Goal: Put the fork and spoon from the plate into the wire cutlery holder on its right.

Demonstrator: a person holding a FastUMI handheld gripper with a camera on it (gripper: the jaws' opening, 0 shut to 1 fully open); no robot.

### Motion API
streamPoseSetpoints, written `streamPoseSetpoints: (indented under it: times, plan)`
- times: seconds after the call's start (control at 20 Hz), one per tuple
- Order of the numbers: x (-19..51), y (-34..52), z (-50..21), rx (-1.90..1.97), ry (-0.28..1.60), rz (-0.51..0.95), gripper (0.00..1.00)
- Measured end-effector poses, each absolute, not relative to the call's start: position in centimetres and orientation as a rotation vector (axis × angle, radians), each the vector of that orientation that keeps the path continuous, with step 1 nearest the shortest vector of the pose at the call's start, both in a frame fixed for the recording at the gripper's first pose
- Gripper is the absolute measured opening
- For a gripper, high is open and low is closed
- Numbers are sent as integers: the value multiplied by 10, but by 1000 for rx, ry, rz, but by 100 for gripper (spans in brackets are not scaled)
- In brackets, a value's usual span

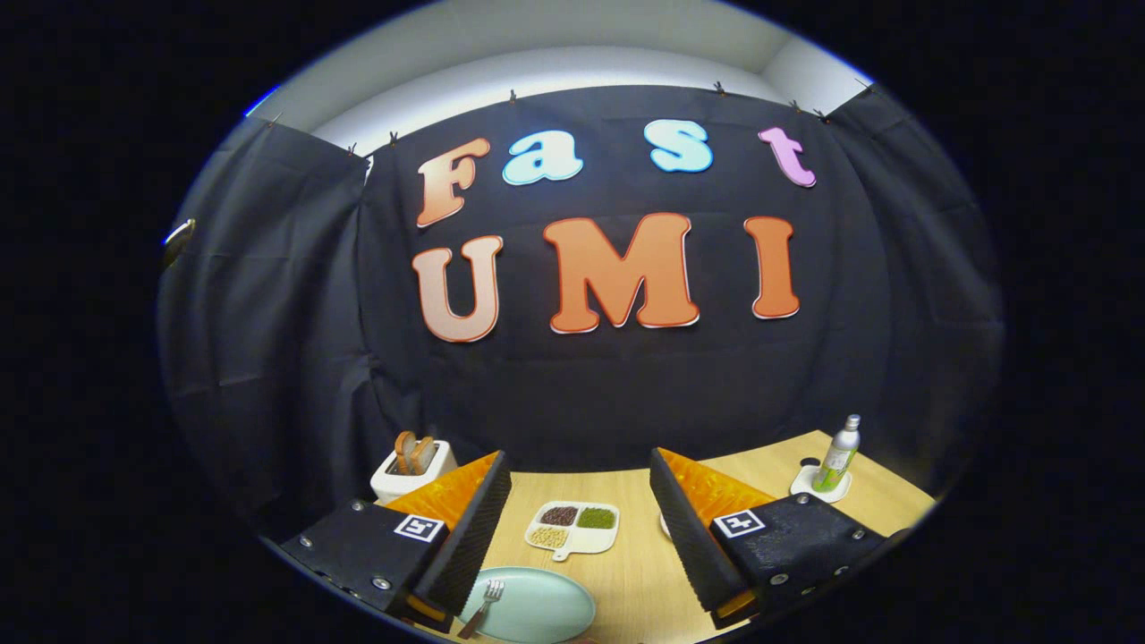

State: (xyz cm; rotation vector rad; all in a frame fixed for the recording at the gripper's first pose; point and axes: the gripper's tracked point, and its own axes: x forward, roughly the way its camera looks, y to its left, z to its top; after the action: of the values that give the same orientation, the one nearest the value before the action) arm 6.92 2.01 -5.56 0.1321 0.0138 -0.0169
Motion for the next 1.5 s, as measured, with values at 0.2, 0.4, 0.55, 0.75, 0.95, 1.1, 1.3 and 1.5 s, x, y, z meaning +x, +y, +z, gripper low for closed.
streamPoseSetpoints:
  times: [0.2, 0.4, 0.55, 0.75, 0.95, 1.1, 1.3, 1.5]
  plan:
    - [76, 61, -83, 114, 128, 57, 97]
    - [83, 97, -103, 131, 210, 119, 97]
    - [89, 117, -112, 129, 246, 153, 97]
    - [94, 137, -157, 112, 407, 180, 97]
    - [95, 152, -215, 91, 622, 194, 97]
    - [93, 159, -256, 86, 777, 191, 97]
    - [77, 163, -304, 84, 993, 192, 95]
    - [67, 164, -336, 43, 1130, 198, 83]
